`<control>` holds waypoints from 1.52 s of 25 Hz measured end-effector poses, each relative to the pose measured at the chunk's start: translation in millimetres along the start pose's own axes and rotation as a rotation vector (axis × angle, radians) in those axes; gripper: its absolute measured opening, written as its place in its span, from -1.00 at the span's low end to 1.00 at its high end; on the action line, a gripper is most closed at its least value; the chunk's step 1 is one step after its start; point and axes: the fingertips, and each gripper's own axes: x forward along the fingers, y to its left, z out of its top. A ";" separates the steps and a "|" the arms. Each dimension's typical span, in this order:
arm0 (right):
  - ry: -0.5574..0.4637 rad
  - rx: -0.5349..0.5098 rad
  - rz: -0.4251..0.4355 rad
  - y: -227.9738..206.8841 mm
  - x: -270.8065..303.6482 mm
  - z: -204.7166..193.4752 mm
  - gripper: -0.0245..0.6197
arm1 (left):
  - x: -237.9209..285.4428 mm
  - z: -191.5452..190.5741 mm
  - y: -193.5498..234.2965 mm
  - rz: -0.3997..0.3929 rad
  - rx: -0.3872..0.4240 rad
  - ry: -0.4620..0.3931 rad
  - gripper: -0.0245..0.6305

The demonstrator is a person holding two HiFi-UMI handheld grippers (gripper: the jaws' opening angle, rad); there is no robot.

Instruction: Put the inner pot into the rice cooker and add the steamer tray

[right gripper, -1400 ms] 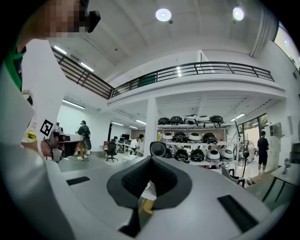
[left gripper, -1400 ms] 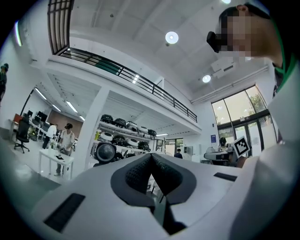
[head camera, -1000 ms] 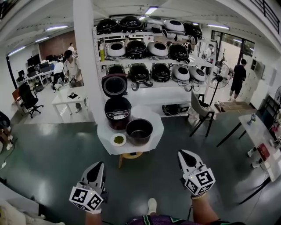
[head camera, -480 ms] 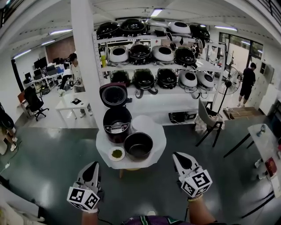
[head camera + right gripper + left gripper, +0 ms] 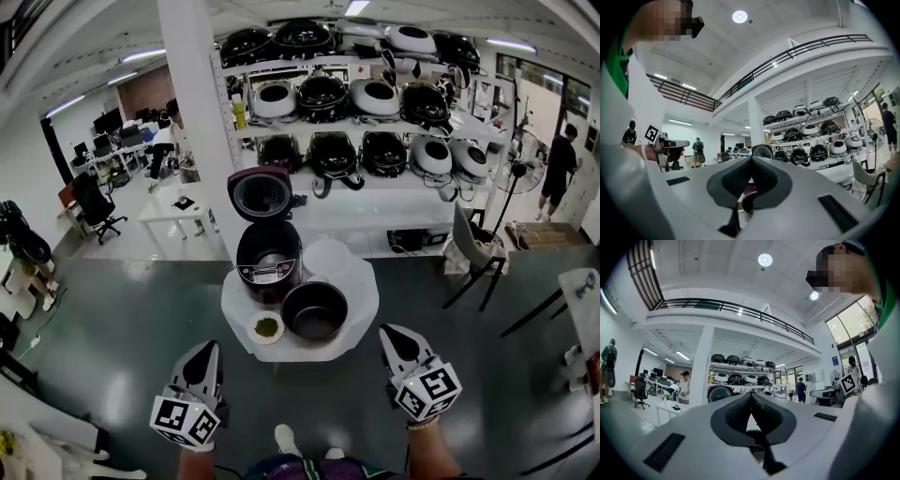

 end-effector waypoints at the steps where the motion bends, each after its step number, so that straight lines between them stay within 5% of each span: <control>1: 0.004 0.002 -0.002 -1.7 7.1 -1.7 -0.90 | 5.4 -1.8 5.6 0.000 0.001 0.000 -0.86; 9: -0.051 0.207 -0.061 -13.3 84.4 11.4 -0.90 | 70.6 -1.4 79.6 -0.046 -0.018 0.025 -0.86; 24: -0.059 0.103 -0.148 -2.3 197.0 32.8 -0.90 | 172.7 20.0 165.9 -0.266 -0.028 -0.037 -0.86; 31: -0.038 0.010 -0.156 -16.8 214.8 28.0 -0.93 | 200.0 7.5 179.3 -0.267 -0.057 -0.033 -0.86; 32: -0.036 0.002 -0.144 -19.9 219.4 29.4 -0.80 | 203.2 7.1 177.6 -0.268 -0.053 -0.033 -0.86; 33: -0.026 -0.003 -0.128 -22.5 225.1 29.4 -0.31 | 206.7 6.9 176.1 -0.268 -0.053 -0.035 -0.86; 34: -0.012 -0.008 -0.116 -25.8 231.0 28.3 -0.08 | 210.4 6.6 174.6 -0.269 -0.056 -0.036 -0.86; 38: 0.043 -0.028 -0.097 -42.3 250.5 16.9 0.55 | 224.6 0.8 171.5 -0.263 -0.064 -0.033 -0.86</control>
